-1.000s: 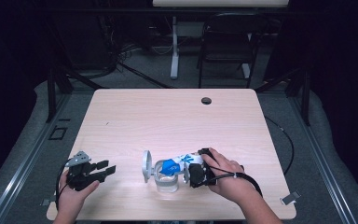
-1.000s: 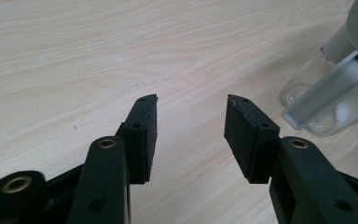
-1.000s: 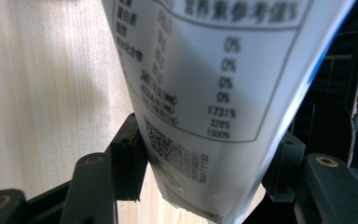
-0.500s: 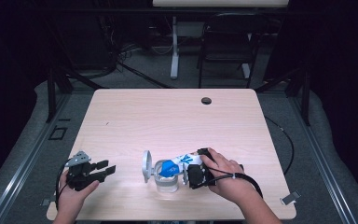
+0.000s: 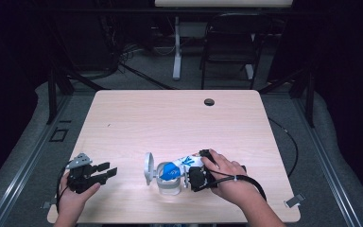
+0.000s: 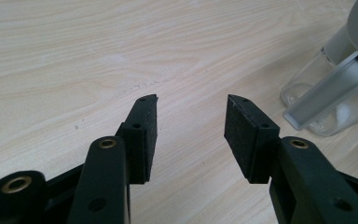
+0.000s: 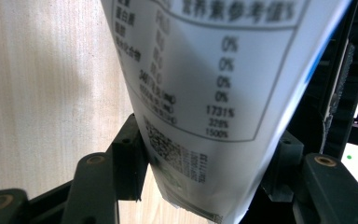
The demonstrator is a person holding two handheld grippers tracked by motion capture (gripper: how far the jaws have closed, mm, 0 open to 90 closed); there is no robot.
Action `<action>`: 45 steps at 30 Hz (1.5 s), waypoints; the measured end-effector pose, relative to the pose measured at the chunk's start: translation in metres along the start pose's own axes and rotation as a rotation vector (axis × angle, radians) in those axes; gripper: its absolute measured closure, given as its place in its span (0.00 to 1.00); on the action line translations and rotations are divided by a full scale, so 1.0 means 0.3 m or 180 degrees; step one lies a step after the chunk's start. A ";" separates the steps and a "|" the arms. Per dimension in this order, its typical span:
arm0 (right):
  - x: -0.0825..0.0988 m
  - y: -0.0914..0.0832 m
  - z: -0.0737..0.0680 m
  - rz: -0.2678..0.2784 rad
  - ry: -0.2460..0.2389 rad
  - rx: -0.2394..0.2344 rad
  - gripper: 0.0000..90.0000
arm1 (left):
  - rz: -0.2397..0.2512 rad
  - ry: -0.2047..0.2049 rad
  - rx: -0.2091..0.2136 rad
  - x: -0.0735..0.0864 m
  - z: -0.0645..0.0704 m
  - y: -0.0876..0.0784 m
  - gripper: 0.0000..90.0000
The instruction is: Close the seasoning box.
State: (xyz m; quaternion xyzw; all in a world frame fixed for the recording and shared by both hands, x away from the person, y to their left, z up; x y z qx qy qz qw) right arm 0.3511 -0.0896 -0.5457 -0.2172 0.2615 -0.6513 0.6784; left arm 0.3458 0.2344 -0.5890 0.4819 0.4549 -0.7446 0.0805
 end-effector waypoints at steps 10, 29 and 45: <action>-0.007 -0.003 0.007 -0.0027 -0.0077 0.0040 0.49 | 0.0000 0.0001 0.0003 0.000 0.001 0.000 0.61; -0.009 -0.010 0.013 -0.0066 -0.0192 0.0088 0.49 | 0.0033 -0.0010 -0.0007 0.000 0.000 0.004 0.61; -0.011 -0.017 0.019 -0.0095 -0.0267 0.0126 0.49 | 0.0039 -0.0020 -0.0006 -0.001 -0.001 0.002 0.61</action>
Point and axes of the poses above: each handheld gripper's, and its own axes: y roughly forward along the jaws, x roughly out of its underside, z roughly to its right, the point moved 9 cm from there along y, roughly forward along the jaws, and after that the axes turned 6 degrees about y, right-handed, at the moved point
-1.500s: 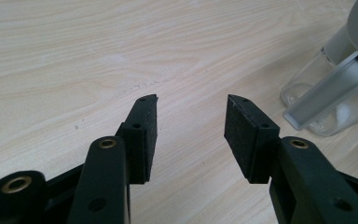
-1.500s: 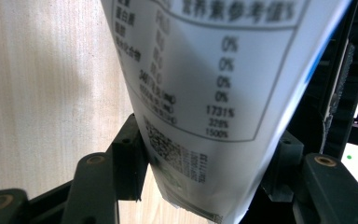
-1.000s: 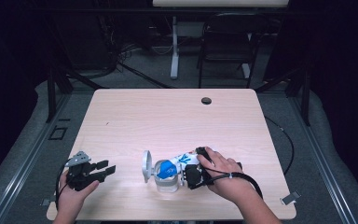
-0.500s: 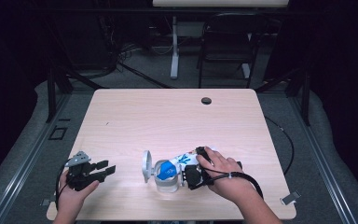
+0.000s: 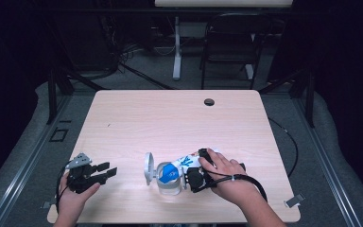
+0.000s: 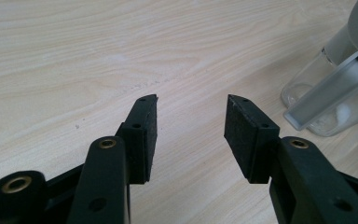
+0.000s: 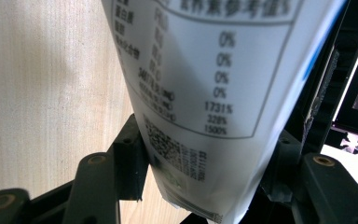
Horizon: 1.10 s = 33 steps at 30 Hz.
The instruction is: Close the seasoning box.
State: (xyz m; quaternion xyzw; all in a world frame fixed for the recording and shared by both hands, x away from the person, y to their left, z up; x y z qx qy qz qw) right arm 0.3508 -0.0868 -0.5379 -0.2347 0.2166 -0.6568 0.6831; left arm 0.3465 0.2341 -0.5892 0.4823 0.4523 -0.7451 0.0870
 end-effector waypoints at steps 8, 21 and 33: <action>-0.002 -0.002 0.000 0.0027 0.0008 0.0010 0.49 | -0.0042 0.0022 0.0011 0.001 0.002 -0.002 0.61; -0.003 -0.007 0.008 -0.0019 -0.0080 0.0069 0.50 | 0.0001 0.0002 0.0001 0.000 0.000 0.000 0.61; -0.004 -0.009 0.011 -0.0003 -0.0119 0.0096 0.50 | -0.0001 0.0006 0.0000 -0.001 0.000 -0.001 0.61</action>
Point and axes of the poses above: each handheld gripper's, and its own axes: y roughly forward along the jaws, x roughly out of its underside, z roughly to its right, the point moved 9 cm from there along y, roughly forward along the jaws, and after that the axes turned 6 degrees about y, right-handed, at the moved point
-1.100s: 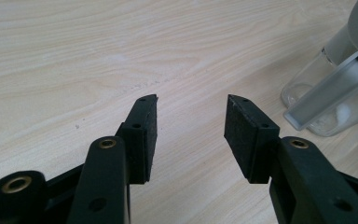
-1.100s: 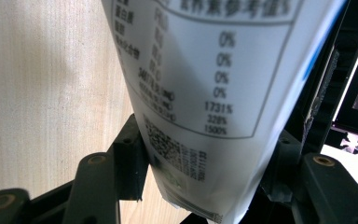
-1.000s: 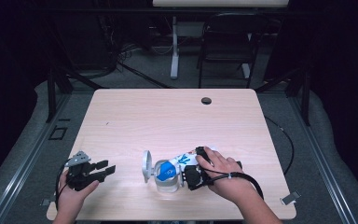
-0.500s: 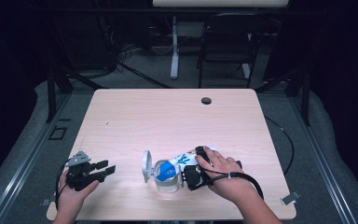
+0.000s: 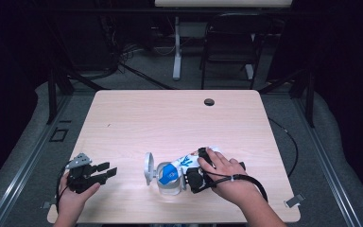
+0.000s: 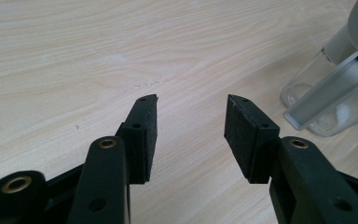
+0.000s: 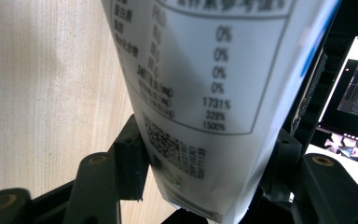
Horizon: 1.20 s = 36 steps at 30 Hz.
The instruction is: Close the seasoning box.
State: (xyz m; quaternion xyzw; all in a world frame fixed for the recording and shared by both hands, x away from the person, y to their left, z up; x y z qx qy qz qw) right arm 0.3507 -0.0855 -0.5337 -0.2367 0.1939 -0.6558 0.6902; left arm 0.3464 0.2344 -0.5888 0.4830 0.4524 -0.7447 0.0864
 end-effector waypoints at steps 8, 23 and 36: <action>-0.004 -0.002 0.004 -0.0014 -0.0069 0.0053 0.50 | 0.0001 -0.0005 -0.0010 0.000 -0.001 0.000 0.61; -0.006 -0.007 0.012 -0.0073 -0.0151 0.0102 0.50 | -0.0005 -0.0006 -0.0009 0.001 -0.004 -0.002 0.61; -0.012 -0.005 0.013 -0.0025 -0.0131 0.0112 0.50 | -0.0011 -0.0003 -0.0010 0.002 -0.004 -0.003 0.61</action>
Point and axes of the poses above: each handheld gripper's, and its own axes: y roughly forward along the jaws, x roughly out of its underside, z roughly to its right, the point moved 9 cm from there along y, roughly forward along the jaws, and after that the axes turned 6 degrees about y, right-handed, at the moved point
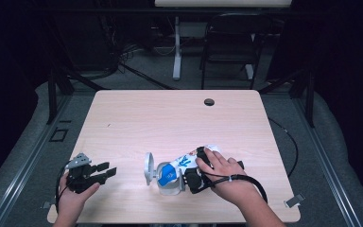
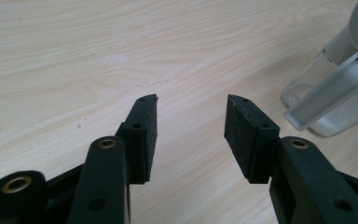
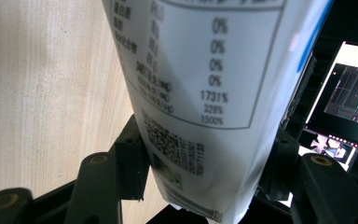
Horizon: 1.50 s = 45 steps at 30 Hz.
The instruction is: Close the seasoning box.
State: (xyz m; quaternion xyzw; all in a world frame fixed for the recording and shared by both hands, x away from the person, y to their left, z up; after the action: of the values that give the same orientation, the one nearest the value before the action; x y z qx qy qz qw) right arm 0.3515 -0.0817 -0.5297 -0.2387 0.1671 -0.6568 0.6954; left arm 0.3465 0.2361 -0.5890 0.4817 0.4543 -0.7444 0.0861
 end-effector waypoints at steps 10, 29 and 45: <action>0.002 -0.002 0.005 -0.0022 -0.0025 0.0023 0.51 | -0.0010 0.0000 -0.0005 0.002 -0.001 -0.001 0.61; -0.002 -0.003 0.002 -0.0034 -0.0037 0.0039 0.51 | -0.0004 -0.0002 0.0002 0.002 -0.001 -0.001 0.61; -0.003 -0.007 0.010 -0.0063 -0.0095 0.0072 0.52 | -0.0002 -0.0021 -0.0012 0.006 -0.003 0.003 0.61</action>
State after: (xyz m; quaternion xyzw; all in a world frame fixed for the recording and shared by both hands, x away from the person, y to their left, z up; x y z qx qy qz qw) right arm 0.3512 -0.0805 -0.5261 -0.2423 0.1469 -0.6619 0.6940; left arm 0.3466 0.2370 -0.5911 0.4790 0.4555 -0.7452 0.0883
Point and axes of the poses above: each handheld gripper's, and its own axes: y roughly forward along the jaws, x roughly out of its underside, z roughly to its right, the point moved 9 cm from there along y, roughly forward along the jaws, and after that the axes turned 6 degrees about y, right-handed, at the moved point
